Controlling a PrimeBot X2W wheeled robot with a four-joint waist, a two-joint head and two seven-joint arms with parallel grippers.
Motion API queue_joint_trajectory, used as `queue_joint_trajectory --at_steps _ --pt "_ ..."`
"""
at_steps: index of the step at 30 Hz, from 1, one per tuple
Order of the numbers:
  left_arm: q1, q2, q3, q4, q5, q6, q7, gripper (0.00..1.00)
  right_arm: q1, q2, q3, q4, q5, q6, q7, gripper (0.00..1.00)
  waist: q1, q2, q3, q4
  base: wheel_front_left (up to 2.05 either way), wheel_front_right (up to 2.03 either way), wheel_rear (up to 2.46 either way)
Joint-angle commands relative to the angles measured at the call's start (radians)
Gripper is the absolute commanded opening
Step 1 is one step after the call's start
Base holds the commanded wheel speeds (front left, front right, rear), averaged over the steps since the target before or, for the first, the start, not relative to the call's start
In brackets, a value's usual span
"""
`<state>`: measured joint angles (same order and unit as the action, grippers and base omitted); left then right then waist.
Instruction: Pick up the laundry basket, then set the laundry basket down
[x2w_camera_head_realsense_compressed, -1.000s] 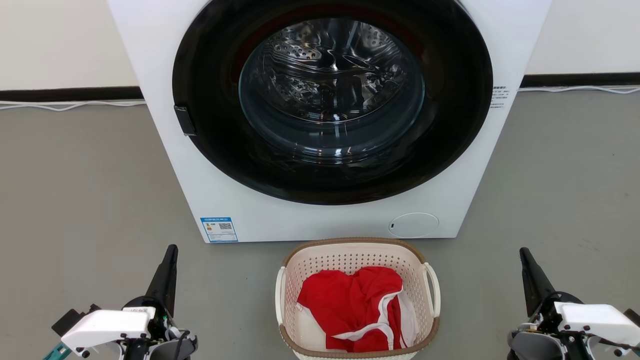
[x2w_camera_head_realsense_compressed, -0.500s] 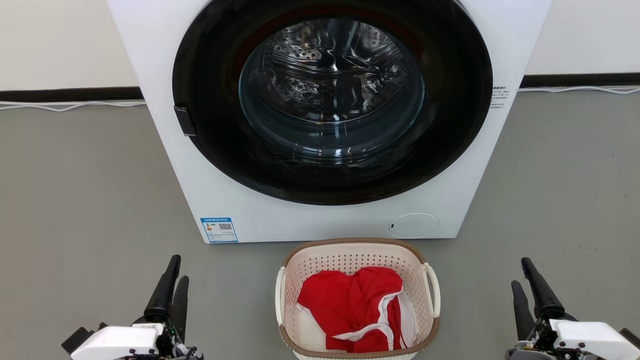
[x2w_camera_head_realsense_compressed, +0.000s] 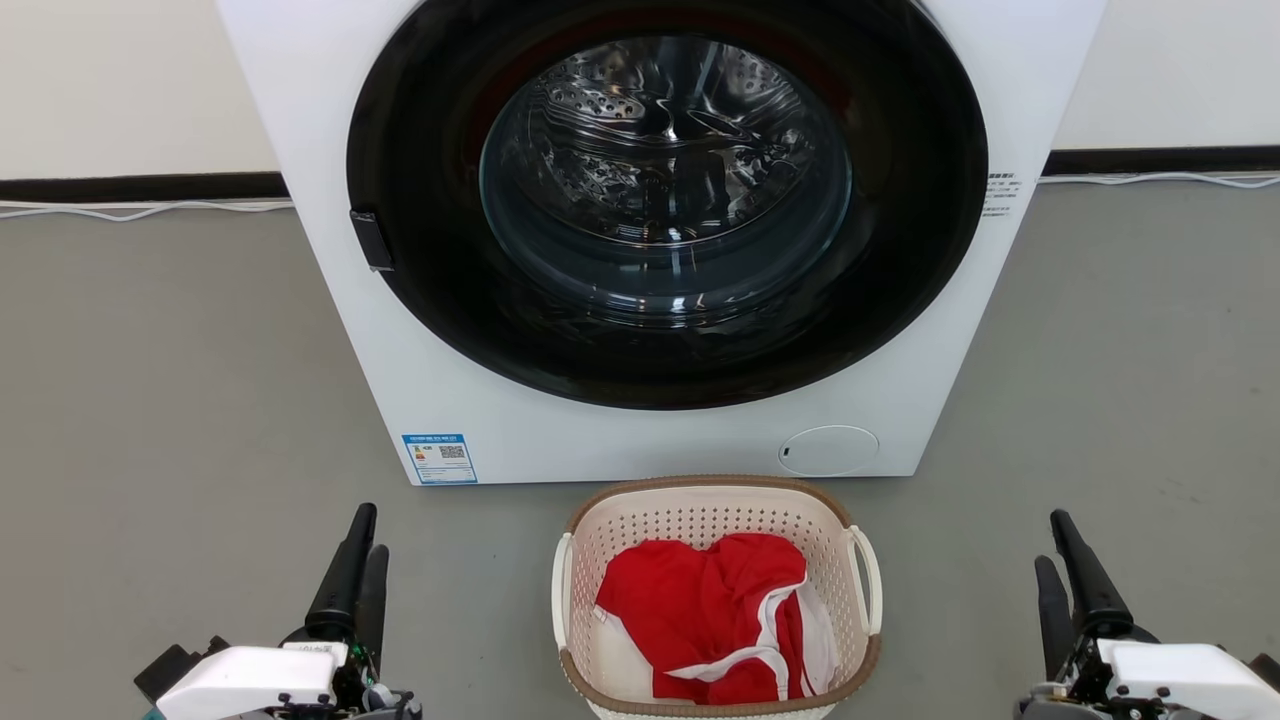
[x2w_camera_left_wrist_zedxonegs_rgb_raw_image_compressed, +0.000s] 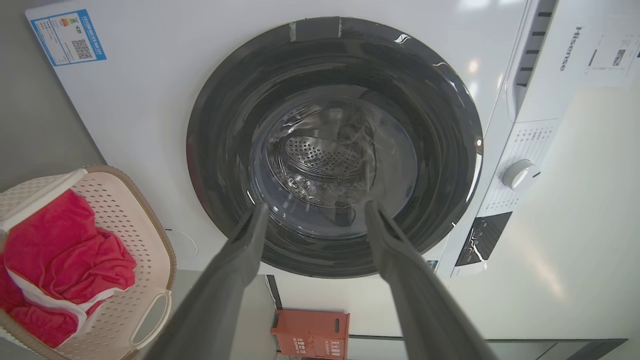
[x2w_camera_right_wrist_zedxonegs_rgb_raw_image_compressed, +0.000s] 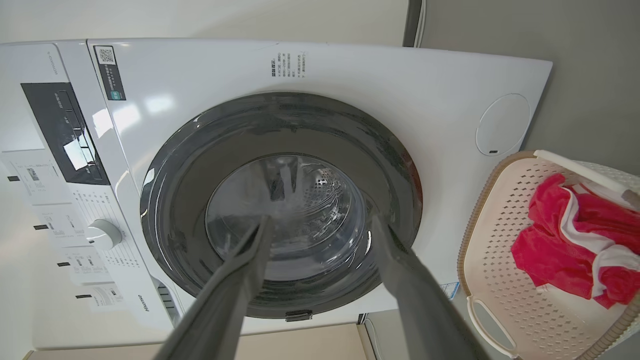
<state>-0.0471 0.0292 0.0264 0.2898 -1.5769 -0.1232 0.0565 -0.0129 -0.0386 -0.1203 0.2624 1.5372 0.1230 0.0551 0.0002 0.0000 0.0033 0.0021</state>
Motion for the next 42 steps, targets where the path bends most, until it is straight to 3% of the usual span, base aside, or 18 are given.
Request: queue_joint_trajectory --at_steps 1,11,22,42 --pt "-0.015 0.007 -0.002 -0.034 0.015 -0.001 -0.009 1.0 -0.01 -0.008 0.006 -0.038 -0.016 0.001 -0.014 1.0 -0.0002 0.0 0.0 0.001 0.0 0.0 0.0" --pt "-0.011 0.009 -0.029 -0.048 0.116 0.011 -0.038 1.0 0.0 -0.015 0.009 -0.06 -0.146 0.002 -0.043 1.0 -0.0002 0.0 -0.001 0.007 0.0 0.0 0.0" --pt "-0.006 0.01 -0.052 -0.065 0.299 0.025 -0.068 1.0 0.004 -0.034 0.026 -0.089 -0.32 0.003 -0.073 1.0 -0.0002 0.0 -0.002 0.014 0.0 0.0 0.0" --pt "0.01 0.013 -0.105 -0.084 0.663 0.046 -0.128 1.0 0.015 -0.067 0.084 -0.11 -0.759 0.004 -0.131 1.0 -0.0002 0.0 -0.008 0.021 0.0 0.0 0.0"
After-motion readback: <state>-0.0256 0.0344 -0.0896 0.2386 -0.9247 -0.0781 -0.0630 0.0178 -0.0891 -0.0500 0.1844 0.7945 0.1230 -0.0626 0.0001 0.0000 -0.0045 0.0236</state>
